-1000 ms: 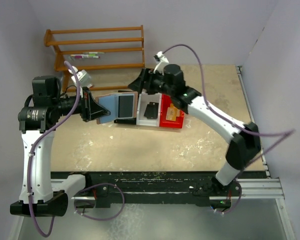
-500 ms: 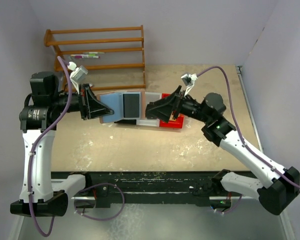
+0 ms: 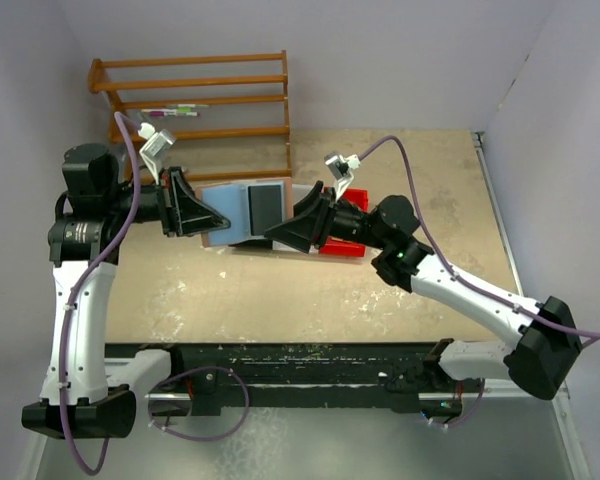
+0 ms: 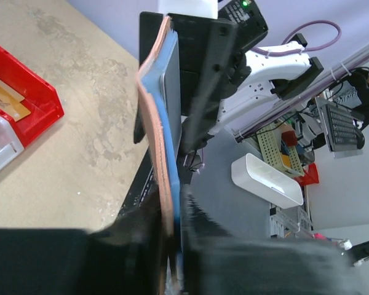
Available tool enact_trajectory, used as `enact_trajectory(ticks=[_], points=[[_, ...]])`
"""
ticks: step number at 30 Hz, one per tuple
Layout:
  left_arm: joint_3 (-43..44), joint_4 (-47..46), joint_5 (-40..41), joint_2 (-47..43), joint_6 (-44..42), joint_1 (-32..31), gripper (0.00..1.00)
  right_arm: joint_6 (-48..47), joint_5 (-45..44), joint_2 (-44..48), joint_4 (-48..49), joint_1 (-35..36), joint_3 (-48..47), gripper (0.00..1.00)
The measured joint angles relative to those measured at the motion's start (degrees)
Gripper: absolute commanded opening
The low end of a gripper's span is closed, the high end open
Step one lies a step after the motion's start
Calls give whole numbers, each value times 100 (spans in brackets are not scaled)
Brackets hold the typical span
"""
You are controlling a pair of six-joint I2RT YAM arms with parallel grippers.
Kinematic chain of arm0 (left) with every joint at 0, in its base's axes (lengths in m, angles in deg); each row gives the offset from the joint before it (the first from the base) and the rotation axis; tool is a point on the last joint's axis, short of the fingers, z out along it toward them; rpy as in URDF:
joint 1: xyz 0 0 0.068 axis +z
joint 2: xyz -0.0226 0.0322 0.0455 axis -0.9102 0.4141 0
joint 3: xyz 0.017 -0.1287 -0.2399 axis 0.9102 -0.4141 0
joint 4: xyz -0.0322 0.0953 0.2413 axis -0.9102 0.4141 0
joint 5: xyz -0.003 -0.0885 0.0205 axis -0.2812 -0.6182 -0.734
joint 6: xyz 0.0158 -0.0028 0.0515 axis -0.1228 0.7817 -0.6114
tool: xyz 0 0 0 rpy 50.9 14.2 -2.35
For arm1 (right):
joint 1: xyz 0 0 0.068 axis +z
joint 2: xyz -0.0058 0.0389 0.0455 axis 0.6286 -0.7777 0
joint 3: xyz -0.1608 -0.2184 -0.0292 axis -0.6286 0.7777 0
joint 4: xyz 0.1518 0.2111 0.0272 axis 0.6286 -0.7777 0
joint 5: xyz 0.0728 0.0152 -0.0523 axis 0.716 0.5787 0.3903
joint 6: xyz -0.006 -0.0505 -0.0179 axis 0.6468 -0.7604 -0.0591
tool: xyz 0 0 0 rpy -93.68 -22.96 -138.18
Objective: Take the credit cards out of the card holder
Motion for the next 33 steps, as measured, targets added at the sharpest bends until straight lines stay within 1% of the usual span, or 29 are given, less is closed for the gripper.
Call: enact_trajectory(ticks=[1, 2, 3, 5, 7, 9, 12, 14, 15, 16, 19, 24, 28, 33], points=[[-20, -42, -22, -20, 31, 0, 37, 15, -17, -57, 42, 2, -4, 20], [-48, -79, -57, -50, 57, 0, 47, 46, -24, -109, 61, 2, -7, 6], [-57, -74, -68, -68, 20, 0, 52, -9, -22, -116, 55, 2, -15, 0], [-52, 48, -63, -87, -168, 0, 61, -44, 31, -129, -212, 2, -162, 0], [-2, 426, 35, -81, -634, 0, 64, -149, 146, -133, -527, 0, -396, 0], [155, 903, 234, -4, -1185, 0, 67, -404, 343, -140, -1097, -7, -780, 0], [597, 1598, 678, 203, -2120, 0, 76, -1095, 688, -275, -2396, -11, -1626, 0], [765, 1847, 872, 254, -2549, 0, 80, -1742, 850, -479, -3333, -11, -2245, 0], [822, 1965, 946, 254, -2771, 0, 83, -2199, 929, -649, -4011, -11, -2647, 0], [848, 2041, 981, 245, -2909, 0, 84, -2356, 953, -713, -4218, -11, -2761, 0], [855, 2197, 1032, 190, -3263, 0, 86, -3296, 1110, -1158, -5571, -9, -3401, 0], [651, 2229, 1082, 90, -3604, 0, 87, -4192, 1198, -1797, -7040, 83, -3856, 0], [378, 2243, 1113, 138, -3748, 0, 85, -4553, 1196, -2166, -7724, 271, -4247, 0], [216, 2363, 1152, 295, -3967, 0, 82, -4817, 1246, -2455, -8054, 540, -4769, 0]])
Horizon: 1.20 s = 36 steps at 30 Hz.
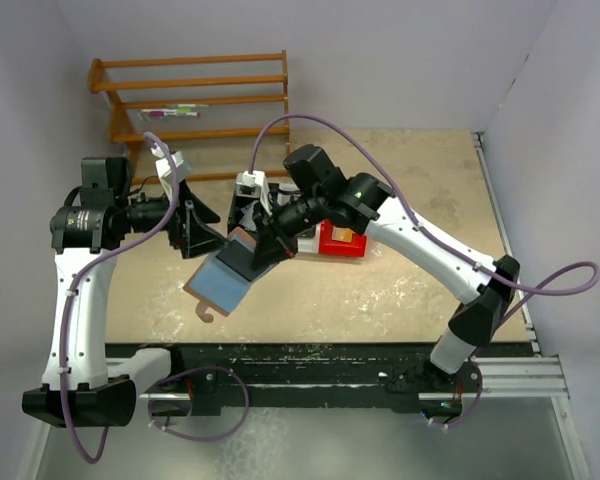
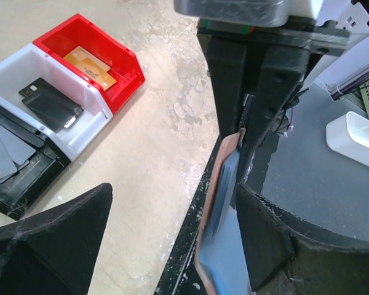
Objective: Take the credit cards out of the card holder
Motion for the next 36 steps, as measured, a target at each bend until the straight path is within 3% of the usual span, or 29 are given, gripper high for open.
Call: enact_trajectory(ticks=[3, 7, 9, 12, 13, 18, 22, 27, 29, 33, 36], points=[[-33, 109, -28, 22, -131, 0, 74, -70, 105, -103, -90, 59, -186, 0], [-114, 157, -168, 20, -179, 0, 57, -94, 162, -297, -151, 87, -446, 0], [-173, 186, -273, 22, -175, 0, 45, -96, 229, -417, -151, 90, -566, 0], [-254, 267, -459, 39, -162, 0, 19, -94, 254, -551, -162, 96, -667, 2], [-262, 299, -522, 55, -146, 0, 12, -90, 254, -568, -153, 98, -675, 13], [-271, 269, -756, 118, 55, 0, 2, 197, 229, -446, 295, 2, -433, 57], [-271, -256, -684, 101, 780, 0, 0, 1298, 173, 501, 2133, -326, 1113, 75], [-369, -1777, -470, -243, 2441, 0, 0, 3342, -511, 1978, 5884, -861, 3939, 82], [-470, -2448, -420, -420, 3141, 0, 0, 4044, -761, 2083, 7154, -833, 4531, 82], [-726, -3630, -411, -616, 4400, 0, 0, 4948, -1172, 1919, 8769, -599, 4983, 79], [-898, -4317, -389, -627, 5163, 0, 0, 5263, -1364, 1838, 9453, -455, 4999, 63]])
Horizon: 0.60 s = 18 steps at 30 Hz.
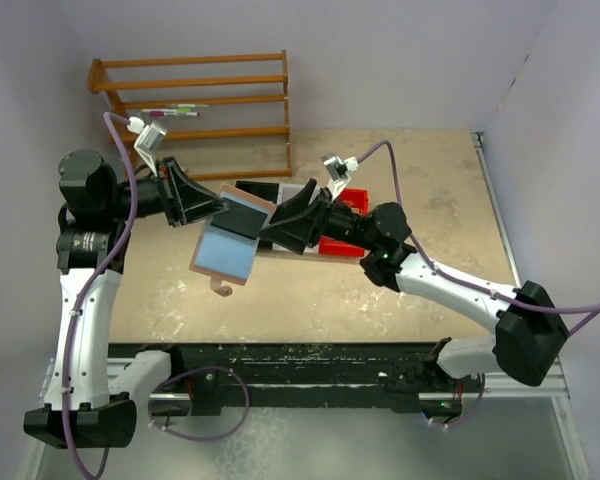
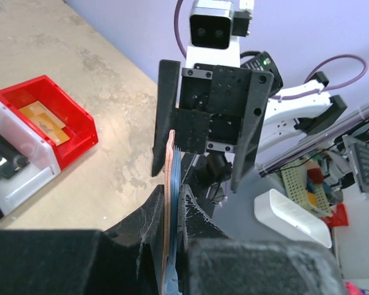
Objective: Take the credit cards out of the card holder
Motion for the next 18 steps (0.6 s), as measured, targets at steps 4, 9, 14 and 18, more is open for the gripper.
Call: enact_trajectory(ticks=[4, 9, 14, 18], points=[[-116, -518, -2, 2, 632, 0, 0, 291, -116, -68, 691, 87, -2, 14], [-142, -734, -66, -105, 890, 7, 42, 651, 17, -365, 944, 37, -46, 0], [-76, -295, -225, -61, 339, 0, 63, 640, 988, -459, 293, -33, -435, 0], [564, 1182, -380, 295, -1202, 0, 54, -481, 1727, -737, -2063, -76, -1856, 0]])
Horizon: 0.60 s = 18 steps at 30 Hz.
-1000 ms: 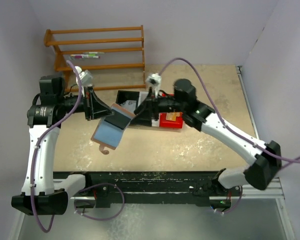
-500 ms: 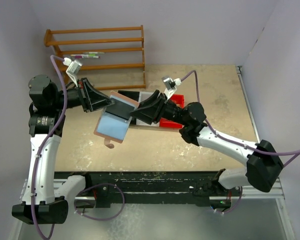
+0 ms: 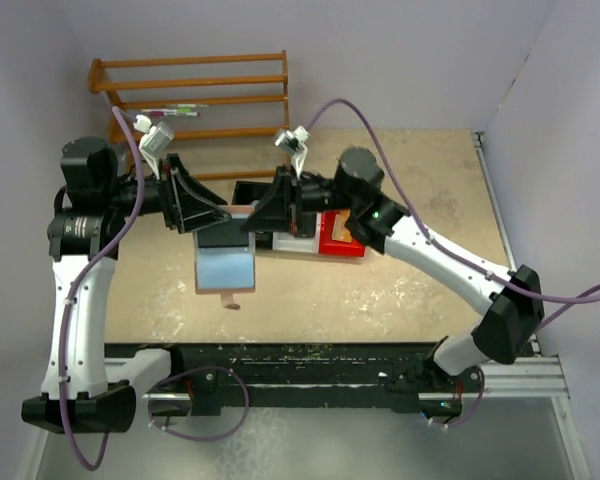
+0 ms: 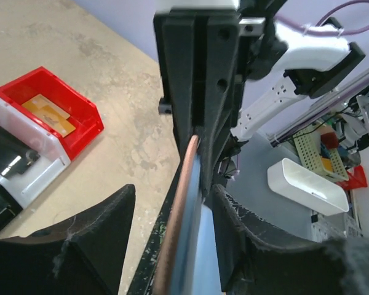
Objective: Take the credit cards out of the card holder
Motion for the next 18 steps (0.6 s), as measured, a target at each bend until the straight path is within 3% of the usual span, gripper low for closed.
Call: enact_trajectory(ticks=[4, 9, 13, 18], points=[[560, 1558, -20, 496, -1600, 0, 52, -1670, 393, -459, -2802, -33, -1764, 0], [643, 2881, 17, 874, -2887, 0, 47, -3091, 481, -992, -5169, -52, -2857, 0], [640, 3329, 70, 833, -3405, -11, 44, -3654, 466, -1432, -6251, -52, -3464, 0], [546, 3635, 129, 769, -3930, -74, 48, -4072, 490, -1847, -7099, -46, -4260, 0]])
